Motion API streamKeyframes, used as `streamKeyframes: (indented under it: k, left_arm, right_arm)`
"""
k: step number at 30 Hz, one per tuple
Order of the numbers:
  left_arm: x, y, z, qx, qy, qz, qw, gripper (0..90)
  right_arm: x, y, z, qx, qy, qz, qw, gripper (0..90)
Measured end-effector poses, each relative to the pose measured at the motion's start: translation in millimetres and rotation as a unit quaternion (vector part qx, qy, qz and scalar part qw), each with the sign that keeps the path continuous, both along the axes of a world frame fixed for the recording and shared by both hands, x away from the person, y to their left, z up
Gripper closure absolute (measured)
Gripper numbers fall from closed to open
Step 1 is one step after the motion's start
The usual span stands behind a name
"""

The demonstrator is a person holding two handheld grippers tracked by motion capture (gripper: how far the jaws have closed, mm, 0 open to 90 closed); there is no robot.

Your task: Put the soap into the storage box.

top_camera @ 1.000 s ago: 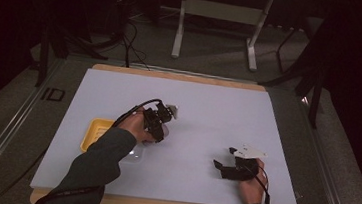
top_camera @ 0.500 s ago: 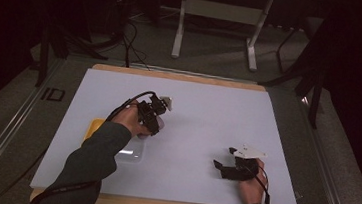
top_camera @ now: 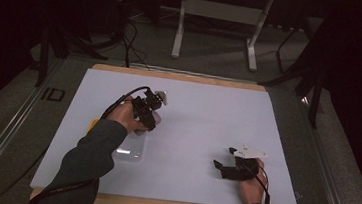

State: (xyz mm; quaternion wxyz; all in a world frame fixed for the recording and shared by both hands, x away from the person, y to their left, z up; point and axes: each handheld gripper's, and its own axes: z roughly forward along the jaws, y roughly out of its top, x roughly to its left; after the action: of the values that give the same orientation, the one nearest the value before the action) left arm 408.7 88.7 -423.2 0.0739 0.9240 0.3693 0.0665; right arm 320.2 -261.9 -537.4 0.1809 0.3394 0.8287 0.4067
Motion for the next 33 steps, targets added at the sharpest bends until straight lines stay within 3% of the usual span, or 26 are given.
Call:
streamKeyframes:
  k: [33]
  left_arm:
    - [3.5,38.7,7.1,0.0,0.001,0.033,0.9994,50.0]
  right_arm:
    - [-0.4,0.2,0.0,-0.001,-0.002,0.0,1.0,18.7]
